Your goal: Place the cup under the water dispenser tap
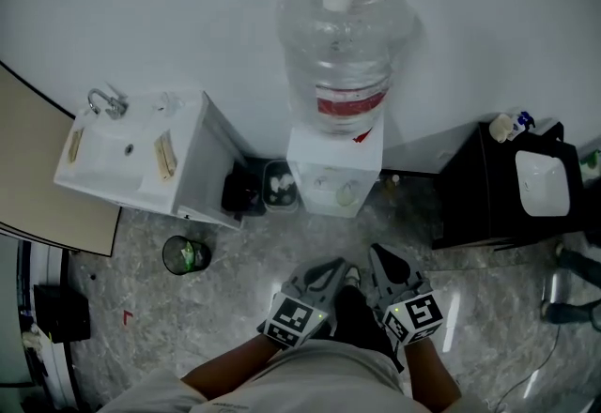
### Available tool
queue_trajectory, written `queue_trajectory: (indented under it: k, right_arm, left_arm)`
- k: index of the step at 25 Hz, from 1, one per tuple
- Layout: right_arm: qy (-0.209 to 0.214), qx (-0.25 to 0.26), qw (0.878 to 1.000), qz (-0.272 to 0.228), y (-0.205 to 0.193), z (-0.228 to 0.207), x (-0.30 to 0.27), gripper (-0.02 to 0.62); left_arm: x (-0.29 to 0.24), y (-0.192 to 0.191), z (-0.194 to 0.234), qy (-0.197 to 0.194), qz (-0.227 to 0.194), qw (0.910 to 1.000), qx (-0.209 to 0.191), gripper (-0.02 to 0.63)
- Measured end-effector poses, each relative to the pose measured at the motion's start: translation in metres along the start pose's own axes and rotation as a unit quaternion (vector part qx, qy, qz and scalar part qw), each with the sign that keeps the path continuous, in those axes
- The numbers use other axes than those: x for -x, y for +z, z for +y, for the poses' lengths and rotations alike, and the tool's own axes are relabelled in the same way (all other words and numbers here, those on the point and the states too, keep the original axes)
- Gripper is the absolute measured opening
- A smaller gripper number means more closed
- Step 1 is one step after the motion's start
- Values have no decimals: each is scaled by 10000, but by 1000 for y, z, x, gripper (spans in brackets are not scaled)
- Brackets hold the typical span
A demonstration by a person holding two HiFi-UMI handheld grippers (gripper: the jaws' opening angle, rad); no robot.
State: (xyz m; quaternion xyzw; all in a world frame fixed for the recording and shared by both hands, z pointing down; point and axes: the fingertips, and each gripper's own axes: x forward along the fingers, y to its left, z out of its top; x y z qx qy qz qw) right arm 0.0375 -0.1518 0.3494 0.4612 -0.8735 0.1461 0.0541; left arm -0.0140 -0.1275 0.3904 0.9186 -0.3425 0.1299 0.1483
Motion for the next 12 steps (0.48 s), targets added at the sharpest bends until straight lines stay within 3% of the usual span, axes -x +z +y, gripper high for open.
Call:
queue_trajectory:
  k: [12]
  right_arm:
    - [-11,73,10000,-44,3,5,3,15]
  left_arm:
    - [3,12,-3,2,-116,9999,-97,6]
